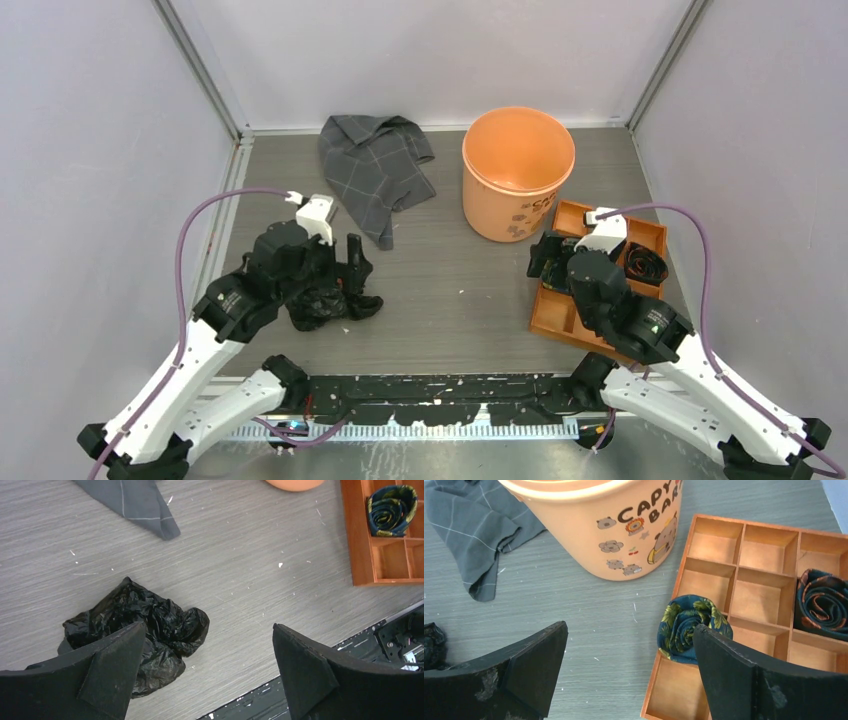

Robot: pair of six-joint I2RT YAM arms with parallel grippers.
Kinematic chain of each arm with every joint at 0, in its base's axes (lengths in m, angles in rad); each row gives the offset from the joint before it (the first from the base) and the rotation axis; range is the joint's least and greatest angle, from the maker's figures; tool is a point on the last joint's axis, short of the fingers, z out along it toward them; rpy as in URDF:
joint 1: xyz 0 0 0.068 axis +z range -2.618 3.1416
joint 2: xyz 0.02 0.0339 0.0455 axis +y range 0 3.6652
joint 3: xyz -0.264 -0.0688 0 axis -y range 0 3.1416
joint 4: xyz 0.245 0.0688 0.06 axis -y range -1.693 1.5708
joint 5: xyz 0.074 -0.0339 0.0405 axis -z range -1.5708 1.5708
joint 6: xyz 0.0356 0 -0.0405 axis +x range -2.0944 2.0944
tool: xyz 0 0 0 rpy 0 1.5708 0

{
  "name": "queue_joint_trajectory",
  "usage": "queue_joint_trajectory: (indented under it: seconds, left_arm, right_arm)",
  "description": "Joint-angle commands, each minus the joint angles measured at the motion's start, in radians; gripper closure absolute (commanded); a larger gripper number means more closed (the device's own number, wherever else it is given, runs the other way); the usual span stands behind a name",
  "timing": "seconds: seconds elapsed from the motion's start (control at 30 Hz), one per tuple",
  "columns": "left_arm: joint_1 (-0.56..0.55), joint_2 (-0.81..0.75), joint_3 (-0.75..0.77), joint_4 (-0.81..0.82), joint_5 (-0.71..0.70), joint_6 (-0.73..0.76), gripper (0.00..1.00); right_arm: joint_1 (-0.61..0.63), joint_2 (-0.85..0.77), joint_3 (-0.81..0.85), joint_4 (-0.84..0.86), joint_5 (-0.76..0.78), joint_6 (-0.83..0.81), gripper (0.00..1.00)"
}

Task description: Put the trash bags into the trash bin

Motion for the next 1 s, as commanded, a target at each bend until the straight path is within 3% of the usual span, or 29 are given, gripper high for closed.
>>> queue_joint_trajectory:
  seconds: [0.0, 0.43, 0.97]
  left_arm:
    - [-0.074, -0.007, -0.02, -0.004, -0.11, -0.042, 0.0]
    - [-0.227, 0.005, -0.071, -0.047, -0.285, -0.183, 0.0]
    - [-0.257, 0.066, -0.244, -0.098, -0.508, -0.513, 0.0]
  right_arm:
    - [-0.011, 0.012, 0.044, -0.062, 0.003, 0.106, 0.0]
    - [-0.03, -0.045, 0.037, -0.138, 0.03, 0.271, 0.0]
    - [-0.037, -0.023, 0.02, -0.114, -0.084, 0.307, 0.0]
